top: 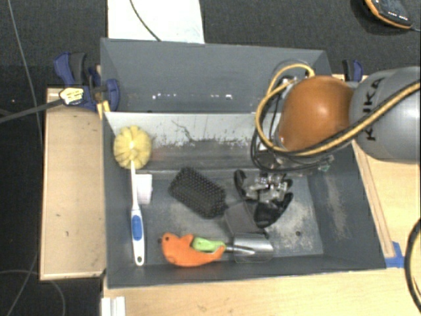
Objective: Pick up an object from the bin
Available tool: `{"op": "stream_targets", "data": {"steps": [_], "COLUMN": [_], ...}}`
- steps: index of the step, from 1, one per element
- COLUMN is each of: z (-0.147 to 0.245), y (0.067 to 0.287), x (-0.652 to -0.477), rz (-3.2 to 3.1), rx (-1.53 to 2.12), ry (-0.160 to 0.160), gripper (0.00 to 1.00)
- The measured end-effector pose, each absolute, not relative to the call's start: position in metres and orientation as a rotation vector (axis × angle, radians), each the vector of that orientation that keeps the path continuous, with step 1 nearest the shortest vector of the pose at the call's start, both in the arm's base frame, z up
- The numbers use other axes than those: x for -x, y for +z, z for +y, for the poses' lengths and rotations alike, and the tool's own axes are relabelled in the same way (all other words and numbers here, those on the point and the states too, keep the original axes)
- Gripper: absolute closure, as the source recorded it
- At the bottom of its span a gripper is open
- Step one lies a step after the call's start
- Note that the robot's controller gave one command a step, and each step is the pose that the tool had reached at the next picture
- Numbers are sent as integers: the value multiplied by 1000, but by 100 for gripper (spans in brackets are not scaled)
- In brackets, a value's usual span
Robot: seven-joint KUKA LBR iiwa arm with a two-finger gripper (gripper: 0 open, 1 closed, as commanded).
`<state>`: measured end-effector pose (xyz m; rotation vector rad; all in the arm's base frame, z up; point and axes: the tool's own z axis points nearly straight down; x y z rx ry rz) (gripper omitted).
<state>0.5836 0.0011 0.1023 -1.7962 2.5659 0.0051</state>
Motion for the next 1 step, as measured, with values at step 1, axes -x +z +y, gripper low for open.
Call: {"op": "stream_targets", "data": {"steps": [1], "z": [1], "y": [120], "x": [-584], "rz": [2578], "rx": [1775], "ry": [2], "gripper": [100]}}
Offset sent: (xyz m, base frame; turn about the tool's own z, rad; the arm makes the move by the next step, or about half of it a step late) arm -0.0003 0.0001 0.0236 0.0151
